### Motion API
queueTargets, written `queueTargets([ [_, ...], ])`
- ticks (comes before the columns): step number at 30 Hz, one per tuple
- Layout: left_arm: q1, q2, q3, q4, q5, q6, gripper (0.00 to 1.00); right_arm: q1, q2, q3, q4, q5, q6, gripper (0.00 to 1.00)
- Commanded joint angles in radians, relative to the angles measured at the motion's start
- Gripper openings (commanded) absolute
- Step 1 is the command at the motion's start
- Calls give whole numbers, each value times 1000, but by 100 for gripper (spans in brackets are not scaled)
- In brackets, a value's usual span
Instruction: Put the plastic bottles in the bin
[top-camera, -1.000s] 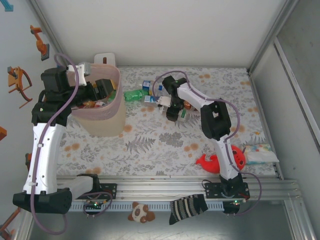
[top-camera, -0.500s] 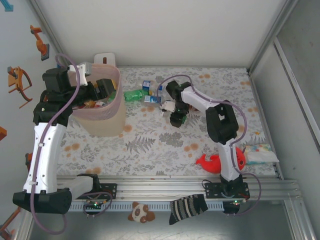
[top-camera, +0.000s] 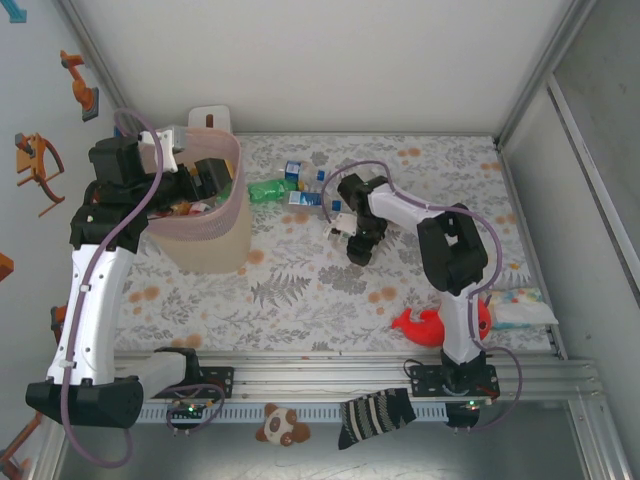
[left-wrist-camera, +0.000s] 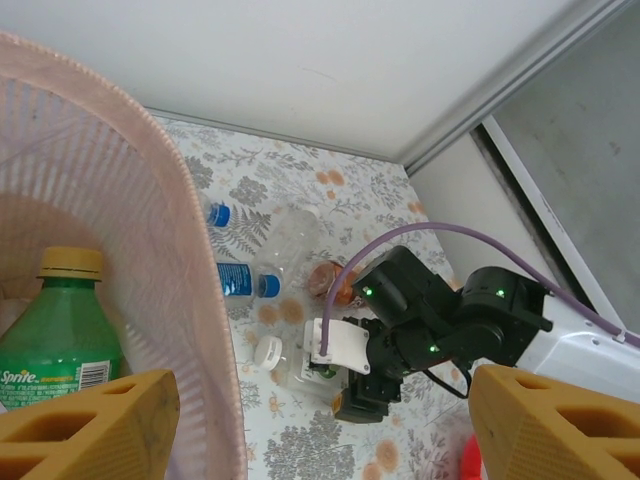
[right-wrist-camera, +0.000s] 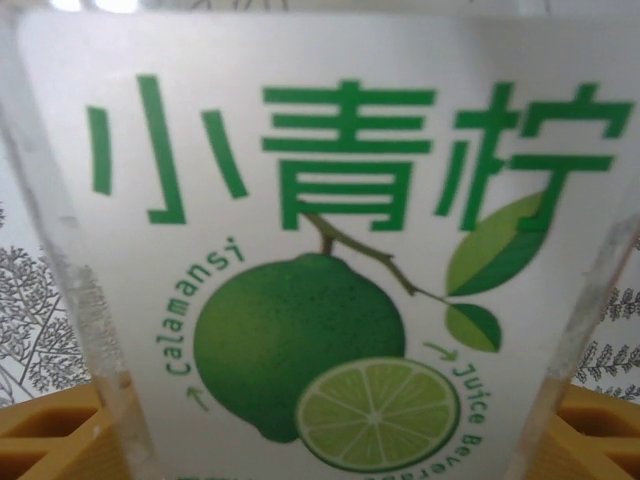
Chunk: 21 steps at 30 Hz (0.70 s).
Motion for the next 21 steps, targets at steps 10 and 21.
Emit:
queueTargets([
  [10, -7, -10, -1, 23, 15, -16, 76, 6, -77, -74, 32, 19, 30, 71],
  [21, -25, -4, 7, 76, 38, -53, 76, 7, -267, -175, 119, -89, 116, 63],
])
